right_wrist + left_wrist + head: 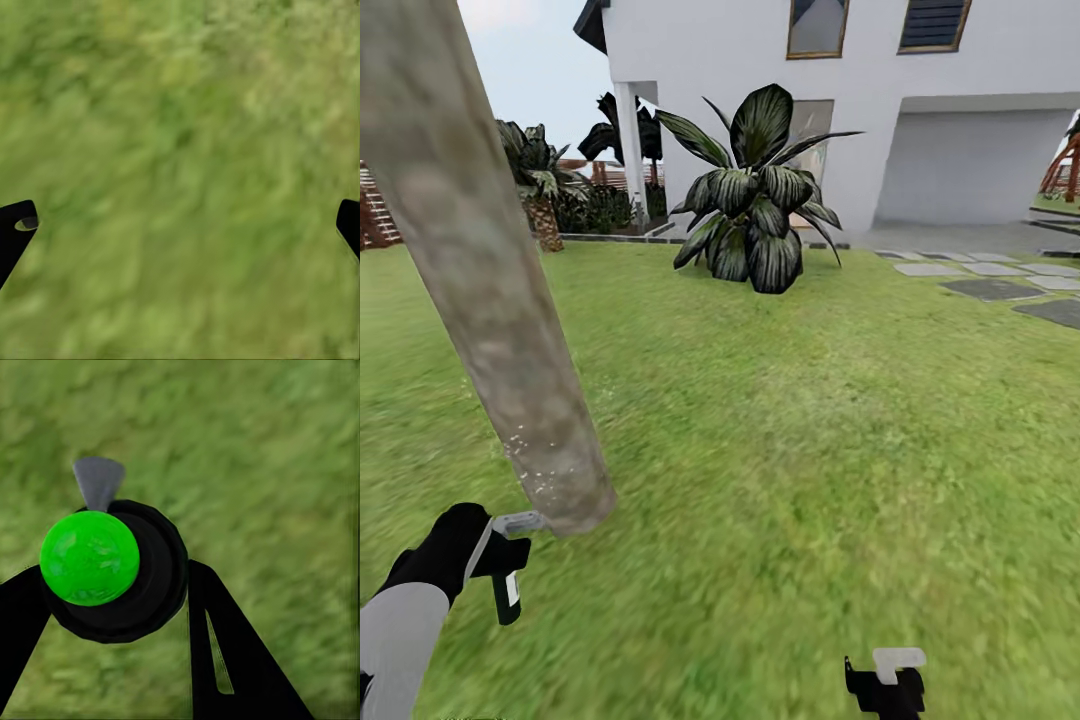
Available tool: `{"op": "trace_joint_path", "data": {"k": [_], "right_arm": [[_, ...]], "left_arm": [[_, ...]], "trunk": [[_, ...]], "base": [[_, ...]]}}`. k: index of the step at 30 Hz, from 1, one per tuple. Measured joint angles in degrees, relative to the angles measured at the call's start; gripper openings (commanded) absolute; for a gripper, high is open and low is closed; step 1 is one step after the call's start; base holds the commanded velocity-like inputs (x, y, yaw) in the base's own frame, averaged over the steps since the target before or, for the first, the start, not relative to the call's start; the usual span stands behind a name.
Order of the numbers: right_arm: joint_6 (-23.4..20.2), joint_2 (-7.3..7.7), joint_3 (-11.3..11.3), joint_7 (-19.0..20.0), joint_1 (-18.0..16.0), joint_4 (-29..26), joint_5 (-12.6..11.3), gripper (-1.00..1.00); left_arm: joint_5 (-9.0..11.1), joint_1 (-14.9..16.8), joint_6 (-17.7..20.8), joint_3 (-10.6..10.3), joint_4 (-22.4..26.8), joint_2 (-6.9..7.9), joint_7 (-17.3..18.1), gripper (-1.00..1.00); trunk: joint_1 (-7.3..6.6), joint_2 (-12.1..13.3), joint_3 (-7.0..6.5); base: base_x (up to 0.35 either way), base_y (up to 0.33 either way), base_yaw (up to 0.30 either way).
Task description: In the garden, pick up the pesticide atomizer on the floor and spray pesticide onto both trees until each tree trunk is fully covered.
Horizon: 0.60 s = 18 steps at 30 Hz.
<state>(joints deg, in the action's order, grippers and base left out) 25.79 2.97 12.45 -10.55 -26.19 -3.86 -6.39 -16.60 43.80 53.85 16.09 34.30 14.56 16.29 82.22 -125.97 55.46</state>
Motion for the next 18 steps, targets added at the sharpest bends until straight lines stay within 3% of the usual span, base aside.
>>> {"op": "trace_joint_path", "data": {"k": [7,18], "right_arm": [[0.0,0.0,0.0,0.0,0.0,0.0,0.0,1.0],[0.1,0.1,0.0,-0.2,0.0,0.0,0.0,1.0]], "left_arm": [[0.0,0.0,0.0,0.0,0.0,-0.07,0.0,-1.0],[0.0,0.0,-0.3,0.0,0.0,-0.1,0.0,-1.0]], "trunk": [[0.0,0.0,0.0],[0.0,0.0,0.0]], "base": [[0.174,-0.287,0.252],[0.168,-0.288,0.016]]}}
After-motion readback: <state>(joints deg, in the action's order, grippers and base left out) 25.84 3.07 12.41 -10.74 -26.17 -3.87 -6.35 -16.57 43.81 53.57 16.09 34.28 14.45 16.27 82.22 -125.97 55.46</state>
